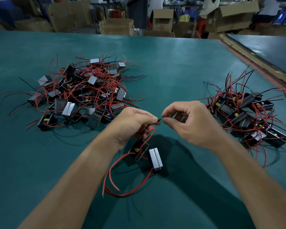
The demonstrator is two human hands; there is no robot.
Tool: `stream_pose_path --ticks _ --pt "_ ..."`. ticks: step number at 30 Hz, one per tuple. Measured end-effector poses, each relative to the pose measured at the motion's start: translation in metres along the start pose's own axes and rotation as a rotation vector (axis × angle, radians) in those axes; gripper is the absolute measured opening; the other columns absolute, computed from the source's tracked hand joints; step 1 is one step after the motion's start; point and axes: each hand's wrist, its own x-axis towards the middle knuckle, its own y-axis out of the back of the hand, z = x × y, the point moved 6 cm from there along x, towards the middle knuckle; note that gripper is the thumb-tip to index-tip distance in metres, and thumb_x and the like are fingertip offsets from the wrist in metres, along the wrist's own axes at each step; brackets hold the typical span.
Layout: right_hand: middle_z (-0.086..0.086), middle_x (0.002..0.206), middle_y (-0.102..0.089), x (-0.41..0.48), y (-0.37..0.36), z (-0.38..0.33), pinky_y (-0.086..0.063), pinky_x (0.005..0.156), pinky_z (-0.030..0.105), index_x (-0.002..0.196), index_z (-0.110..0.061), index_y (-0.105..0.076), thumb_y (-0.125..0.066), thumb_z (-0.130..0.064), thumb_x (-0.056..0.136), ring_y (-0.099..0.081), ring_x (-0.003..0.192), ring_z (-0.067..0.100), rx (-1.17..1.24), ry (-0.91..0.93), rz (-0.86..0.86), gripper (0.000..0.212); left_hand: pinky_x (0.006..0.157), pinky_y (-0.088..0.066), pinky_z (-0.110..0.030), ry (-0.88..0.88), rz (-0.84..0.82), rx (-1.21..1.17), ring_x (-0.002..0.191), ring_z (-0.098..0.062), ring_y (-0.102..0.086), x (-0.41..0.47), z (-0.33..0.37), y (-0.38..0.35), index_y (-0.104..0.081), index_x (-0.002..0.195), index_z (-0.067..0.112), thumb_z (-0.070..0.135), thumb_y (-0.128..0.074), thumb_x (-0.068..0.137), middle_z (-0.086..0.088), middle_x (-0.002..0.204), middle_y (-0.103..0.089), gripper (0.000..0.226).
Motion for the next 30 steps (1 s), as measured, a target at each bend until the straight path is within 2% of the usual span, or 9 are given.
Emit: stream_pose_path --ticks 4,6,10,14,18,22,26,28,30 --pt "-0.029 0.066 -0.060 -0.002 0.002 -0.003 -0.036 0.053 0.007 0.078 -0.025 -0.070 -0.079 -0.018 0.080 -0.053 0.051 0.004 -0.057 0.056 0.070 0.011 0.041 -0.039 -0.016 0.047 -0.017 -0.057 0.040 -0.009 -0.044 0.001 -0.002 -0.001 -0.071 0.056 0.011 0.005 -0.060 0.089 -0.002 0.048 -0.051 0.035" --pt "-0.026 0.067 -0.061 -0.002 0.002 -0.003 -0.040 0.054 0.012 0.077 -0.024 -0.071 -0.080 -0.019 0.079 -0.054 0.054 0.007 -0.079 0.066 0.081 0.010 0.041 -0.039 -0.016 0.057 -0.013 -0.064 0.041 -0.010 -0.044 0.001 -0.002 -0.001 -0.071 0.059 0.010 0.006 -0.061 0.089 -0.003 0.050 -0.052 0.032" --pt "-0.017 0.072 -0.065 -0.001 0.001 -0.002 -0.050 0.061 0.030 0.076 -0.027 -0.070 -0.077 -0.022 0.081 -0.058 0.061 0.013 -0.128 0.091 0.063 0.010 0.043 -0.041 -0.016 0.054 -0.022 -0.032 0.043 -0.011 -0.047 0.000 -0.003 -0.001 -0.071 0.068 0.007 0.008 -0.061 0.089 -0.005 0.053 -0.054 0.024" --pt "-0.011 0.071 -0.064 -0.001 -0.002 0.000 -0.051 0.064 0.036 0.079 -0.026 -0.067 -0.069 -0.024 0.088 -0.059 0.065 0.016 -0.134 0.093 -0.007 0.010 0.042 -0.043 -0.016 0.004 -0.020 0.052 0.041 -0.010 -0.048 -0.001 0.000 0.001 -0.070 0.074 0.004 0.009 -0.063 0.090 -0.004 0.053 -0.057 0.018" --pt "-0.005 0.065 -0.062 -0.001 -0.008 0.002 -0.051 0.065 0.041 0.075 -0.027 -0.061 -0.061 -0.028 0.093 -0.057 0.064 0.019 -0.169 0.056 -0.083 0.018 0.042 -0.043 -0.016 -0.008 -0.024 0.122 0.039 -0.009 -0.048 -0.002 -0.001 -0.001 -0.071 0.077 0.000 0.007 -0.063 0.090 -0.005 0.054 -0.060 0.016" --pt "-0.012 0.066 -0.063 -0.002 -0.004 -0.001 -0.051 0.060 0.034 0.074 -0.028 -0.061 -0.067 -0.035 0.083 -0.059 0.061 0.012 -0.109 0.043 -0.058 0.013 0.042 -0.043 -0.016 0.035 -0.011 0.081 0.040 -0.011 -0.047 -0.001 -0.003 0.001 -0.069 0.072 0.005 0.009 -0.063 0.089 -0.004 0.053 -0.059 0.019" --pt "-0.017 0.071 -0.064 -0.002 -0.004 0.000 -0.048 0.061 0.026 0.076 -0.027 -0.065 -0.076 -0.025 0.081 -0.059 0.065 0.010 -0.125 0.073 -0.054 0.012 0.045 -0.041 -0.019 0.053 -0.032 0.089 0.042 -0.012 -0.046 0.000 -0.004 0.001 -0.066 0.072 0.005 0.013 -0.062 0.088 -0.003 0.053 -0.056 0.018" --pt "-0.020 0.071 -0.063 -0.002 -0.004 0.001 -0.042 0.061 0.019 0.077 -0.028 -0.066 -0.075 -0.027 0.084 -0.059 0.068 0.008 -0.122 0.073 -0.055 0.011 0.046 -0.040 -0.019 0.051 -0.041 0.094 0.043 -0.013 -0.046 0.000 -0.004 0.000 -0.065 0.076 0.003 0.014 -0.061 0.088 -0.003 0.053 -0.055 0.016" --pt "-0.022 0.071 -0.063 -0.002 -0.005 0.003 -0.041 0.061 0.019 0.077 -0.029 -0.066 -0.071 -0.031 0.085 -0.058 0.067 0.006 -0.129 0.056 -0.069 0.009 0.045 -0.041 -0.019 0.050 -0.044 0.090 0.043 -0.013 -0.047 0.000 -0.005 0.001 -0.066 0.079 0.002 0.014 -0.062 0.088 -0.002 0.053 -0.057 0.016"
